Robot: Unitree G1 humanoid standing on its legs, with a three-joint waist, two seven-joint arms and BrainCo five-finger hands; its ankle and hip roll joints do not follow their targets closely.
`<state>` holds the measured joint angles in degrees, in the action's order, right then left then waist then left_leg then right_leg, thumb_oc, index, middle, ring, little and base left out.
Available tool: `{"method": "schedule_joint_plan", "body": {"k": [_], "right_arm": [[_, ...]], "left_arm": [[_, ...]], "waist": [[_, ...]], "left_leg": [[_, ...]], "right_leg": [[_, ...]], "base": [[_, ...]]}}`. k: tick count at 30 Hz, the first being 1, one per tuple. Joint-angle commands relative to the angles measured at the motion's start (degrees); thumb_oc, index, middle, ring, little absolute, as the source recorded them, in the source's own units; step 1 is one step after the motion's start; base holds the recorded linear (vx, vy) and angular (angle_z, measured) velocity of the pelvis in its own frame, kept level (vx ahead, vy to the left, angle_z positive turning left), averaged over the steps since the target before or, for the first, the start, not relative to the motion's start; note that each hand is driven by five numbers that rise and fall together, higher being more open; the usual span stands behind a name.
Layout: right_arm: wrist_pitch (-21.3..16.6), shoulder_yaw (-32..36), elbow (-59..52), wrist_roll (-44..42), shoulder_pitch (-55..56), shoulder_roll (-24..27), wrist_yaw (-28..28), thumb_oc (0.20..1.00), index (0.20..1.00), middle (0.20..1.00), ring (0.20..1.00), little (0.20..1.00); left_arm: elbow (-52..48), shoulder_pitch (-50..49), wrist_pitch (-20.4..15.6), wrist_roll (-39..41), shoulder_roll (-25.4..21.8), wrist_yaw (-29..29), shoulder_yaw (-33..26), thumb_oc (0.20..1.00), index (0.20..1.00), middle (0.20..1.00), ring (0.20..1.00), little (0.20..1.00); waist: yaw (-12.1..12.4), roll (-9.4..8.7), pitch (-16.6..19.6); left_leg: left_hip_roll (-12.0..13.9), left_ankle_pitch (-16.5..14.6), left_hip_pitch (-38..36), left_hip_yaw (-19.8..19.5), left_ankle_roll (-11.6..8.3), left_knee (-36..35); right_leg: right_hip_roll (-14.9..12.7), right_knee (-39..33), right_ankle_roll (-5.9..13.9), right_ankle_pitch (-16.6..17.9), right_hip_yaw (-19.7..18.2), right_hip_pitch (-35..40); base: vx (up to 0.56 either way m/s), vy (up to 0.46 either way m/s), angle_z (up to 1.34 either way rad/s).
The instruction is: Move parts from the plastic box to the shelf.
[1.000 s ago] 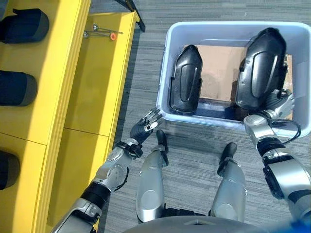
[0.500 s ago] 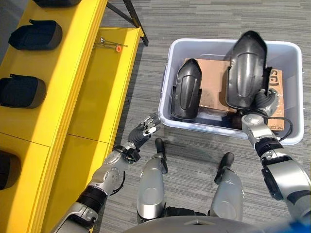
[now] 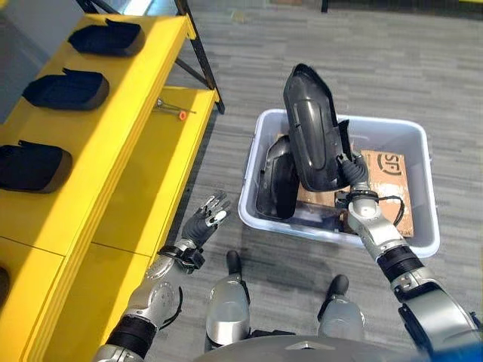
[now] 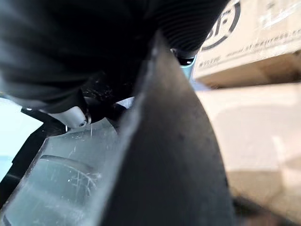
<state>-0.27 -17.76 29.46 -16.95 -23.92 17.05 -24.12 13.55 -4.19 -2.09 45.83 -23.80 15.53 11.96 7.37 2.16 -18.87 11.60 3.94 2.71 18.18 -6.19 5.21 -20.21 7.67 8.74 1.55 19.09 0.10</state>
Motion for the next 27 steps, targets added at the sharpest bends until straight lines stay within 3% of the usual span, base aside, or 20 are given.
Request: {"method": "schedule_joint_plan", "body": {"k": [1,9,10,12,13,16,17,20,22,23,27], "right_arm": [[-2.16,0.92,-4.75,-3.07,-2.02,1.33,1.89,0.2,0.2,0.2,0.2,0.2],[-2.37,-0.36,-4.98,-4.15,-0.5,-3.87,0.56,0.2,0.2,0.2,0.2,0.2],[-2.53,-1.26,-5.63,-5.0,-0.02,-4.67,-0.95,0.2,0.2,0.2,0.2,0.2],[-3.14,-1.69,-6.19,-4.58,0.68,-4.62,-2.65,0.2,0.2,0.2,0.2,0.2],[-3.56,-1.77,-6.11,-4.37,0.86,-4.12,-3.26,0.2,0.2,0.2,0.2,0.2],[-4.25,-1.22,-6.31,-5.14,2.51,-2.36,-2.21,0.2,0.2,0.2,0.2,0.2],[-4.32,-0.93,-6.93,-4.71,3.26,-2.0,-2.03,0.2,0.2,0.2,0.2,0.2],[-4.63,-0.59,-10.09,-2.37,6.58,-0.64,-0.07,0.2,0.2,0.2,0.2,0.2],[-4.64,-0.89,-11.06,-1.52,6.73,-0.18,0.06,0.2,0.2,0.2,0.2,0.2],[-5.25,-0.99,-11.07,-0.91,4.86,0.89,0.62,0.2,0.2,0.2,0.2,0.2],[-5.66,-1.76,-12.3,-0.04,5.58,0.82,0.43,0.2,0.2,0.2,0.2,0.2]], "left_arm": [[-3.02,-0.32,-3.0,-3.88,0.43,-0.37,0.09,1.0,1.0,1.0,1.0,1.0],[-2.31,-1.78,-2.67,-6.1,0.5,-1.14,0.71,1.0,1.0,1.0,1.0,1.0],[-1.93,-0.73,-2.32,-6.27,0.14,-2.32,1.67,1.0,1.0,1.0,1.0,1.0],[-2.32,-0.17,-1.96,-6.0,-0.23,-2.67,2.53,1.0,1.0,1.0,1.0,1.0],[-1.93,0.17,-1.98,-5.84,-0.36,-2.47,3.05,1.0,1.0,1.0,1.0,1.0],[-1.56,-0.33,-2.21,-6.83,0.63,-2.5,4.36,1.0,1.0,1.0,1.0,1.0],[-1.69,-0.72,-2.26,-7.31,1.25,-2.63,4.65,1.0,1.0,1.0,1.0,1.0],[-2.16,-2.1,-2.28,-6.93,2.17,-3.07,3.85,1.0,1.0,1.0,1.0,1.0],[-2.63,-2.24,-2.17,-5.9,2.32,-2.94,3.41,1.0,1.0,1.0,1.0,1.0],[-3.21,-1.03,-2.1,-6.96,2.02,-1.79,2.94,1.0,1.0,1.0,1.0,1.0],[-3.5,-1.53,-2.27,-7.47,1.89,-1.11,2.48,1.0,1.0,1.0,1.0,1.0]], "waist": [[2.07,1.81,0.83],[4.78,0.69,3.15],[4.07,0.89,3.21],[2.94,1.09,3.23],[2.03,0.9,3.23],[0.13,-0.34,3.62],[-0.4,-0.7,3.69],[-0.83,-1.16,4.75],[-0.75,-0.92,5.03],[-0.32,-0.01,4.68],[-0.28,0.37,4.62]], "left_leg": [[1.63,0.06,-0.41,-2.3,1.14,-0.13],[-2.95,-3.12,-3.19,1.49,4.06,-0.17],[-4.17,-3.36,-2.82,0.44,5.09,-0.46],[-5.08,-3.06,-2.92,-1.28,5.45,-1.55],[-5.97,-2.93,-3.1,-2.67,5.36,-2.27],[-8.94,-2.3,-3.27,-6.83,4.84,-3.42],[-9.78,-2.19,-3.23,-8.0,4.8,-3.66],[-10.71,-2.22,-2.46,-11.2,4.41,-4.07],[-10.63,-2.04,-1.88,-11.83,4.23,-4.32],[-10.85,-1.12,-0.3,-14.28,4.03,-5.35],[-11.05,-1.19,0.12,-14.06,3.81,-4.61]], "right_leg": [[-1.77,5.6,0.39,-2.42,4.02,0.14],[-5.02,6.6,1.31,3.34,10.07,1.58],[-1.06,7.75,0.32,0.42,7.33,1.5],[5.04,7.87,-1.54,-3.93,3.56,0.99],[9.45,6.08,-3.25,-5.64,0.99,1.53],[17.61,0.07,-5.81,-4.82,-4.93,2.67],[18.98,-1.62,-6.18,-4.27,-6.77,3.13],[19.09,-4.69,-6.29,-3.43,-8.15,3.78],[18.91,-5.14,-6.36,-3.45,-8.09,3.34],[18.63,-5.37,-6.58,-3.39,-8.57,1.93],[18.22,-4.96,-6.81,-3.8,-7.24,1.97]], "base": [[0.02,0.245,0.1],[-0.02,0.203,0.02],[-0.07,0.09,-0.19],[-0.04,0.004,0.17],[0.01,-0.056,0.41],[0.05,-0.079,1.08],[0.04,-0.12,1.34],[-0.04,-0.104,0.87],[-0.2,-0.069,0.06],[-0.26,-0.039,0.11],[-0.14,-0.052,0.27]]}}
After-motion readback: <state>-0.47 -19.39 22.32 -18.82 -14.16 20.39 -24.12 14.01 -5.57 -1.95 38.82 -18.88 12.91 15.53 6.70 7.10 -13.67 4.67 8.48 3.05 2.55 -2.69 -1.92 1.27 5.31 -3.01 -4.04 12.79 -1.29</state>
